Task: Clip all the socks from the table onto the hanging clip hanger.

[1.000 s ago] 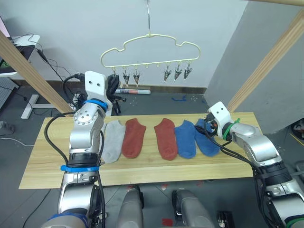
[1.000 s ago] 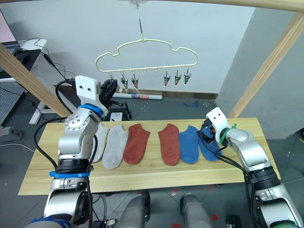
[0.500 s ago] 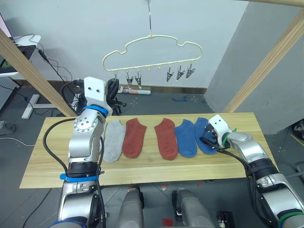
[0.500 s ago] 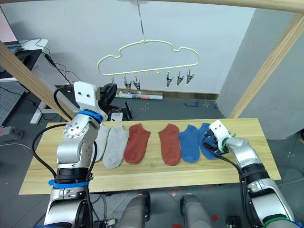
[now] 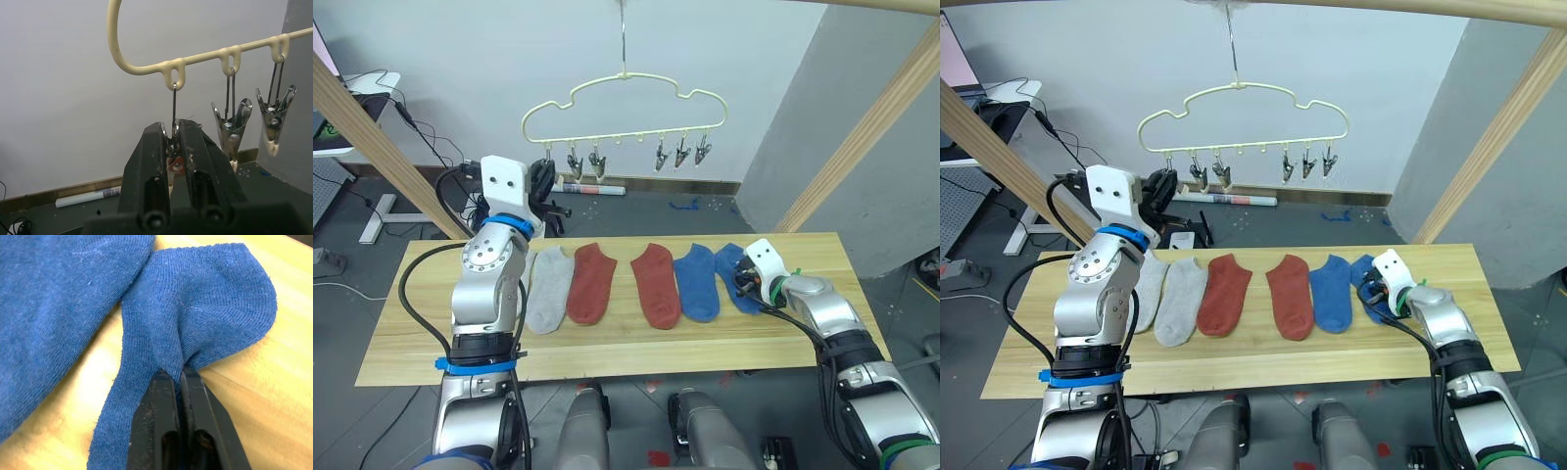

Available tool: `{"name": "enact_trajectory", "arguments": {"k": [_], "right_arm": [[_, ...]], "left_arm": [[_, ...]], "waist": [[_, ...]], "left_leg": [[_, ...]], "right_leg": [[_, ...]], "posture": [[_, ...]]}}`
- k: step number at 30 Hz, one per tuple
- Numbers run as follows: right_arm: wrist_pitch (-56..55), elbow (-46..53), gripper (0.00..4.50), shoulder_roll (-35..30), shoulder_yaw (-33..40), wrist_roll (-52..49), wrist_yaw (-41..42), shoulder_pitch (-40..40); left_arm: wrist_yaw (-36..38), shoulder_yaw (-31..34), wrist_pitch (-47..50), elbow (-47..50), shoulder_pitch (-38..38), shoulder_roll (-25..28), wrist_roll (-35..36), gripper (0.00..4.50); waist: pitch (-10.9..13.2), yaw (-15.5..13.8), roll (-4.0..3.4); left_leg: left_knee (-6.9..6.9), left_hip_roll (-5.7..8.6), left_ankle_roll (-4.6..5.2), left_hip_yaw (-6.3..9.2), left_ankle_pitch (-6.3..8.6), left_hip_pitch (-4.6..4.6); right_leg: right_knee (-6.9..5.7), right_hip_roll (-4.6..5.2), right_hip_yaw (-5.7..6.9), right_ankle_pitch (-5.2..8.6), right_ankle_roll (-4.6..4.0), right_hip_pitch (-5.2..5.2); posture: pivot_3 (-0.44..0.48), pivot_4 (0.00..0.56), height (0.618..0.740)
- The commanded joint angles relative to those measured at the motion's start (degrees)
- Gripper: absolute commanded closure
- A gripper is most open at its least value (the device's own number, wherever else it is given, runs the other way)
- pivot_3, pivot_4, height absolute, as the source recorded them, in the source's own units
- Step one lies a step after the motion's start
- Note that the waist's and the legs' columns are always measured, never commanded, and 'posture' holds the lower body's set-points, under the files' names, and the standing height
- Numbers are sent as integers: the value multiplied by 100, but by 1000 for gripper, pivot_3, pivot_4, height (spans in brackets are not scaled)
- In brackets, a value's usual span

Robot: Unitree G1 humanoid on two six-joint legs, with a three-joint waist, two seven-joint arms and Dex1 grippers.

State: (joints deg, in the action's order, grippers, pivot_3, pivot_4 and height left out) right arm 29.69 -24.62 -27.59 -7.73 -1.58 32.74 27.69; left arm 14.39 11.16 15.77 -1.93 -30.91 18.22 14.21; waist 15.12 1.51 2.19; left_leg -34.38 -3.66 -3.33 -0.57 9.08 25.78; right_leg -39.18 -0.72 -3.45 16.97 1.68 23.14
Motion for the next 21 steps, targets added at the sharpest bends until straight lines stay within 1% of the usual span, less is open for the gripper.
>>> {"name": "enact_trajectory", "arguments": {"k": [1, 4, 6, 8, 12, 13, 16, 19, 21], "right_arm": [[215, 870, 4486, -259, 280, -56, 6, -428], [121, 1981, 4486, -595, 404, -7, 66, -899], [39, 2767, 4486, -867, 481, -47, 231, -1229], [196, 3517, 4486, -1074, 644, -226, 385, -1481], [887, 4697, 4486, -1042, 916, -819, 529, -1496], [1065, 4956, 4486, -940, 873, -956, 507, -1399], [1503, 5416, 4486, -428, 549, -1202, 257, -1003], [1896, 5569, 4486, 270, 251, -1456, -16, -512], [1993, 5514, 4486, 676, 14, -1543, -132, -276]], "left_arm": [[9, 105, 100, 30, -86, -42, 173, 4410], [159, 272, 798, 29, -209, -172, 816, 4410], [220, 500, 1432, -13, -339, -223, 1385, 4410], [244, 780, 1982, -85, -489, -212, 1927, 4410], [170, 1283, 2992, -178, -769, -199, 2943, 4410], [99, 1415, 3281, -181, -832, -223, 3241, 4410], [-144, 1659, 3803, -185, -942, -282, 3770, 4410], [-449, 1887, 4138, -167, -1064, -404, 4302, 4410], [-581, 1917, 4263, -126, -1113, -410, 4469, 4410]], "waist": [[0, -6, -1], [-1, -3, -2], [-1, 10, -2], [-1, 37, -2], [-1, 66, -2], [-1, 66, -2], [-1, 72, -2], [-2, 49, 0], [-2, 37, 0]], "left_leg": [[0, 1, 0, 0, 0, 1], [-5, 2, 0, 0, 0, 5], [-15, 2, 0, -1, 0, 6], [-30, 0, 0, 3, 1, 6], [-49, -1, 0, 19, 0, 1], [-54, -1, 0, 20, 0, -1], [-63, -1, -6, 31, -6, -3], [-67, 2, -9, 38, -15, 0], [-69, 3, -9, 39, -15, 3]], "right_leg": [[0, 0, 0, 0, 0, 0], [-2, 2, 0, 0, 1, 1], [-6, 1, -2, 0, 2, 2], [-20, -1, -1, 4, 8, 2], [-56, -12, 1, 15, 27, 3], [-67, -12, 1, 15, 28, 3], [-76, -13, 5, 16, 29, 3], [-78, -12, 8, 14, 32, 2], [-79, -11, 9, 13, 32, 4]], "posture": [[28, 246, 740], [23, 246, 740], [19, 246, 740], [10, 241, 740], [-6, 243, 740], [-9, 238, 740], [-7, 230, 740], [-8, 226, 740], [-8, 225, 740]]}}
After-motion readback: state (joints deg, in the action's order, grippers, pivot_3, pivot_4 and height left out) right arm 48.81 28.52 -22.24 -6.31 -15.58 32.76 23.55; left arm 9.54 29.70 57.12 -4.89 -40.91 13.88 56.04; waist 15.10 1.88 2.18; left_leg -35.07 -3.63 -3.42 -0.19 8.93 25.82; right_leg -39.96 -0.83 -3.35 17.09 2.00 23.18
